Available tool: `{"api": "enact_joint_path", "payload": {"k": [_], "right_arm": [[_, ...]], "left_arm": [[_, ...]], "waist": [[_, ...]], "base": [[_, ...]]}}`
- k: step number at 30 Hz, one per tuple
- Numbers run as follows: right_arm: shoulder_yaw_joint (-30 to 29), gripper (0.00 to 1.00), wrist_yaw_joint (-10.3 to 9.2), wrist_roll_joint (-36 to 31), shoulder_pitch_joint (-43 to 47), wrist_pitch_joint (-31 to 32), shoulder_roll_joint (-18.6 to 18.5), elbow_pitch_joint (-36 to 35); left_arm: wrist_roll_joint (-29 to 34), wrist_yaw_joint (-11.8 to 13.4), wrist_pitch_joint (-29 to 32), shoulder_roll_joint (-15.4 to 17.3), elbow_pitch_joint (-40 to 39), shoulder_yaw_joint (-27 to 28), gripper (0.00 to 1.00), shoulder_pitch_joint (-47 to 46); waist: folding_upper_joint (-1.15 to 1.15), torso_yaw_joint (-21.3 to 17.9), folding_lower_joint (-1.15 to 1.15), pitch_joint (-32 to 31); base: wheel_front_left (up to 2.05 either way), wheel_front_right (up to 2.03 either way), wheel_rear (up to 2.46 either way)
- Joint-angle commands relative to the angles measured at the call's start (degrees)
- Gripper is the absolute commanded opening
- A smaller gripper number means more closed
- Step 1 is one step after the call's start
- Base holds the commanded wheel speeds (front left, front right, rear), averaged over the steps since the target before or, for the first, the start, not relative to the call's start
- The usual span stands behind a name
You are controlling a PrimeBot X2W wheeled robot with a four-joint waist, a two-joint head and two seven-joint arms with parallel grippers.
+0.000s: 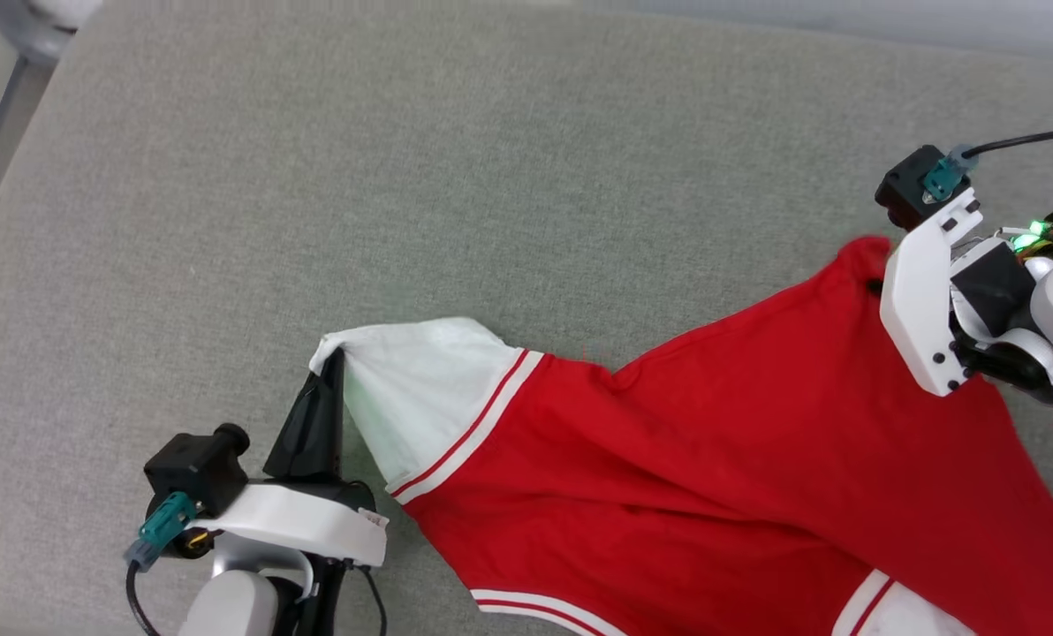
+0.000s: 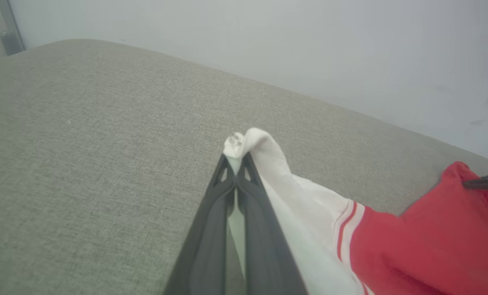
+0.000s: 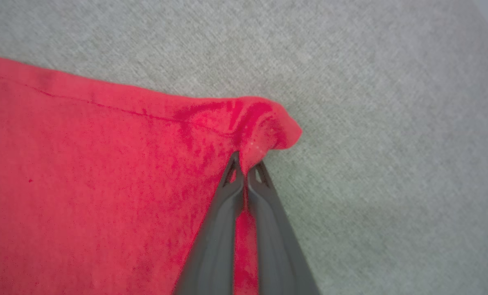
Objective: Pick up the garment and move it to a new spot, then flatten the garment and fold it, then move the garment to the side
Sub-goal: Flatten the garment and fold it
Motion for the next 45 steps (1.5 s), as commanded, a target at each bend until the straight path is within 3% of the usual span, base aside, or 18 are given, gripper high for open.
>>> {"api": "enact_joint_path", "payload": {"k": [1,11,21,34,45], "right_arm": [[-0.2,0.0,-0.06,0.6,0.7,-2.5,0.0,0.0],[-3.4,0.0,-0.06,3.0,3.7,-15.7,-1.6,-2.6],[-13.8,0.0,-0.06,2.4,6.0,-22.1,-2.7,-8.0],[-30.7,0.0,-0.06,-2.5,4.8,-19.7,-0.7,-18.1],[-41.6,0.0,-0.06,-7.3,-4.9,-13.6,4.6,-24.2]], "left_arm": [[0.2,0.4,0.3,0.7,-0.6,0.2,0.0,0.8],[0.8,1.2,3.4,4.9,-6.8,1.6,0.0,1.2],[2.1,0.6,8.4,10.3,-15.1,2.9,0.0,-7.1],[2.1,-1.2,14.0,14.4,-18.5,2.8,0.0,-27.1],[1.2,-2.5,16.4,14.4,-12.6,1.8,0.0,-50.8]], "waist": [[0.0,-1.3,0.0,-2.3],[0.0,-4.7,0.0,-9.1],[0.0,-7.3,0.0,-12.4],[0.0,-8.6,0.0,-9.2],[0.0,-9.0,0.0,0.8]], "base": [[0.0,0.0,0.0],[0.0,0.0,0.0],[0.0,0.0,0.0],[0.0,0.0,0.0],[0.0,0.0,0.0]]}}
